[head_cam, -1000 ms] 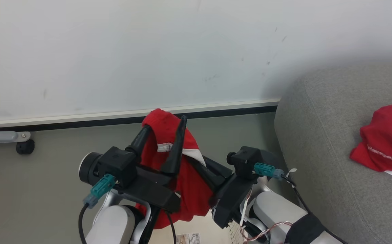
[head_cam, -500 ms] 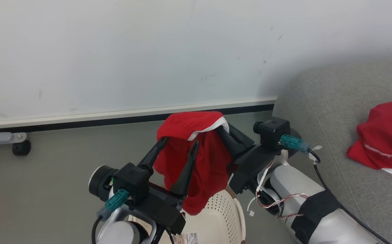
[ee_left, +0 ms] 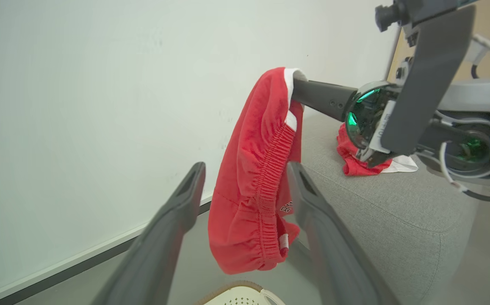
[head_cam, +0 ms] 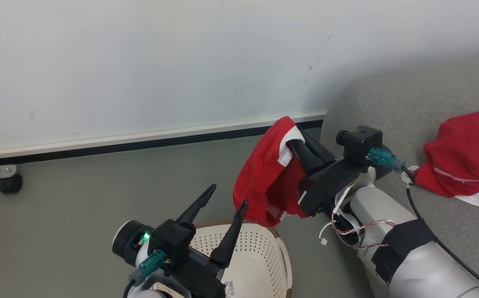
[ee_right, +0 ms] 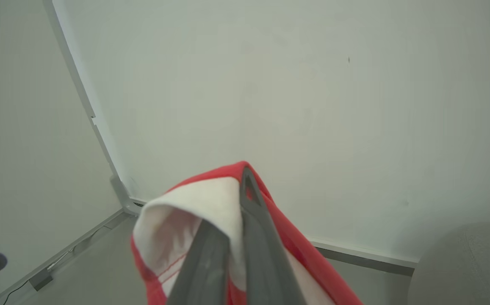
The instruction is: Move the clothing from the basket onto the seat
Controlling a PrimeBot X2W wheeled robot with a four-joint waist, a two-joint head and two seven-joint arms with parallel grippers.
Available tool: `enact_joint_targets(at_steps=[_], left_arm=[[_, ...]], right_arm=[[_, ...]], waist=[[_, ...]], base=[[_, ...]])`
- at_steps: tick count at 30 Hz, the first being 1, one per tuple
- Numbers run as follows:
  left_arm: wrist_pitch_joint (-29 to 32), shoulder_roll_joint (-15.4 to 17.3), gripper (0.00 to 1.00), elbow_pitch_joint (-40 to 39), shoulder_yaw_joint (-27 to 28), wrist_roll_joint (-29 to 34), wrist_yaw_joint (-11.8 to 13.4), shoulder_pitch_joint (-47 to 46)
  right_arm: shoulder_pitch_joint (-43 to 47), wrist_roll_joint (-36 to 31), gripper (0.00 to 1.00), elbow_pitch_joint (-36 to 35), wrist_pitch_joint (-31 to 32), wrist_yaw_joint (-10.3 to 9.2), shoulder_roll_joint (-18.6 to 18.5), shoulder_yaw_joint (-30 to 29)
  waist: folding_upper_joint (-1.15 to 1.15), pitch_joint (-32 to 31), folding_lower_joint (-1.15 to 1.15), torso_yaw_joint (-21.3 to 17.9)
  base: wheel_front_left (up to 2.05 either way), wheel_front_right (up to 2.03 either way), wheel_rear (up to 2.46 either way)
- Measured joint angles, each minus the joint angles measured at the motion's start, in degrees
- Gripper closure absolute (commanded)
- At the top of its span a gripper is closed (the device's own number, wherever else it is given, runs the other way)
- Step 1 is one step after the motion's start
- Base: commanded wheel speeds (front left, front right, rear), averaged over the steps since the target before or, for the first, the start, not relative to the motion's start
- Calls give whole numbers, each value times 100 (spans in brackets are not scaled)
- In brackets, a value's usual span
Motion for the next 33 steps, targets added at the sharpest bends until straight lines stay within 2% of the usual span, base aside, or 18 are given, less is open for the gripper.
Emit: enact_joint_targets(at_steps=[13, 33], left_arm=[[100, 211, 0, -152, -52, 129, 8, 150], [300, 346, 0, -398, -189, 363, 5, 198]], right_arm=[[-2, -1, 100, 68, -53, -23, -207, -165], [-2, -2, 100, 40, -58, -149, -455, -524]], waist=[[0, 165, 0, -469], [0, 465, 0, -1478]], base=[[0, 0, 0], [0, 0, 0]])
